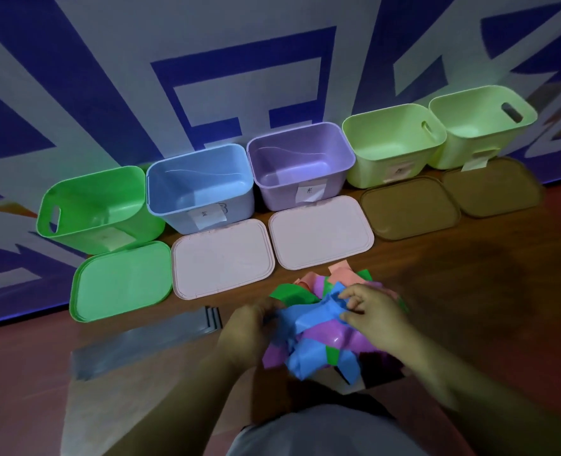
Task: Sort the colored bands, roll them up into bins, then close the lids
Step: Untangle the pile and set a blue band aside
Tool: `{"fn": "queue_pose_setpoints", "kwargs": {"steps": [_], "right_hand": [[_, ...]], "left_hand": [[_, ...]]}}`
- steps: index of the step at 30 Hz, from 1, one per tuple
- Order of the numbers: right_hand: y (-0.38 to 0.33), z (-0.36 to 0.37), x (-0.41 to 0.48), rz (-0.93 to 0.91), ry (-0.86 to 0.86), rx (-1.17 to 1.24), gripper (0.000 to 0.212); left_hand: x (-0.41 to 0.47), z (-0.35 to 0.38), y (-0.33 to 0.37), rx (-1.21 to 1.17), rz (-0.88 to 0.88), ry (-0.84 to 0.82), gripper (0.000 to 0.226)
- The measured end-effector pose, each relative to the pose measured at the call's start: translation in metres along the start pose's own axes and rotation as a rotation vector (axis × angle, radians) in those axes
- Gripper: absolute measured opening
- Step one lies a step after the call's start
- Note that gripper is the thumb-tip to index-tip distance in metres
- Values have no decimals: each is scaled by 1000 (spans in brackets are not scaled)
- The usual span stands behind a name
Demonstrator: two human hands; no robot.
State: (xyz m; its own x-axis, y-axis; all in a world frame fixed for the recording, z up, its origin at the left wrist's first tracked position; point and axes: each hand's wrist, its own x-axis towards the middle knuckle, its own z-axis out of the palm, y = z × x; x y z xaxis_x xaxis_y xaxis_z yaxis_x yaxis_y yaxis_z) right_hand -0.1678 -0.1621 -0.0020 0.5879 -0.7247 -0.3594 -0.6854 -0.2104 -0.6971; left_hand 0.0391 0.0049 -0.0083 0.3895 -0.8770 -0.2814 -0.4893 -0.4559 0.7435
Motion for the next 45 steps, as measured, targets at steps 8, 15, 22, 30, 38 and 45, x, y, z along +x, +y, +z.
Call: {"fn": "queue_pose_setpoints", "kwargs": {"steps": [8, 15, 22, 30, 38, 45], "right_hand": [[-15, 33, 5, -14, -75, -95, 21], [-41, 39, 22, -109, -219, -263, 40], [-51, 52, 35, -93, -434, -270, 47], [-72, 32, 44, -141, -307, -225, 29], [-117, -49, 29, -101, -121, -8, 30], [-122, -116, 3, -150, 55, -75, 32]], "left_hand": [[1, -23, -39, -129, -22, -58, 34], [10, -37, -55, -228, -27, -141, 37], [16, -41, -76, -166, -91, -145, 30], [16, -44, -72, -314, -138, -200, 28], [35, -41, -15, -541, 23, -193, 17], [70, -13, 41, -489, 61, -215, 17]]}}
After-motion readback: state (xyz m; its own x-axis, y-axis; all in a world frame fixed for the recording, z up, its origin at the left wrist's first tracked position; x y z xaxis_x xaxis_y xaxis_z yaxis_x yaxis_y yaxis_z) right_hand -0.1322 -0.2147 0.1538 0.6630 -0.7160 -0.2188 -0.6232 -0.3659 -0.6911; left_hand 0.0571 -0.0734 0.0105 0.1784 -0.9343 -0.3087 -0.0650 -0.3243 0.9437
